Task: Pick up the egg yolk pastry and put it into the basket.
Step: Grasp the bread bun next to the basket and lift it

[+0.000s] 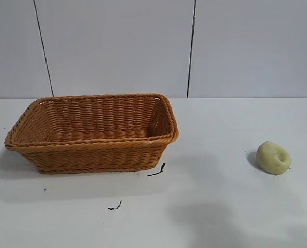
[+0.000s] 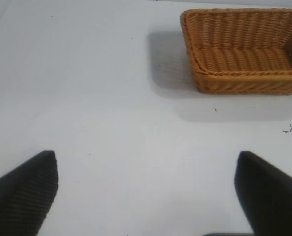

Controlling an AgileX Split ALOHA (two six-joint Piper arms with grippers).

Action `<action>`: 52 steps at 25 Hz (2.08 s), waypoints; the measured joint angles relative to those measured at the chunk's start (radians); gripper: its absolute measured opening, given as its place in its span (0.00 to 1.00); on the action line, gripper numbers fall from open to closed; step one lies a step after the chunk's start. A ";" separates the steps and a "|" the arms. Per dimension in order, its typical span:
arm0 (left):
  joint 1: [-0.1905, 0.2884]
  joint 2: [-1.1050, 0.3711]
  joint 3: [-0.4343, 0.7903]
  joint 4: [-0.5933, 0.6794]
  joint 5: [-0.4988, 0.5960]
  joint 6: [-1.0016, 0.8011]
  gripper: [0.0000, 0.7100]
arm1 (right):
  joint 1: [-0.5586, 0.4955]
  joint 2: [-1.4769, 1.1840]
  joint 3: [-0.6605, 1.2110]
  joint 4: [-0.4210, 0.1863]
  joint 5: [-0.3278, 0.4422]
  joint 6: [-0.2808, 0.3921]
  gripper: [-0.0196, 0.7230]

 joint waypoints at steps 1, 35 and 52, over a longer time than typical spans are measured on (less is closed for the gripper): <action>0.000 0.000 0.000 0.000 0.000 0.000 0.98 | 0.000 0.075 -0.027 0.000 -0.009 0.000 0.96; 0.000 0.000 0.000 0.000 0.000 0.000 0.98 | 0.000 1.199 -0.657 0.039 -0.152 -0.069 0.96; 0.000 0.000 0.000 0.000 0.000 0.000 0.98 | 0.000 1.264 -0.657 0.039 -0.178 -0.072 0.70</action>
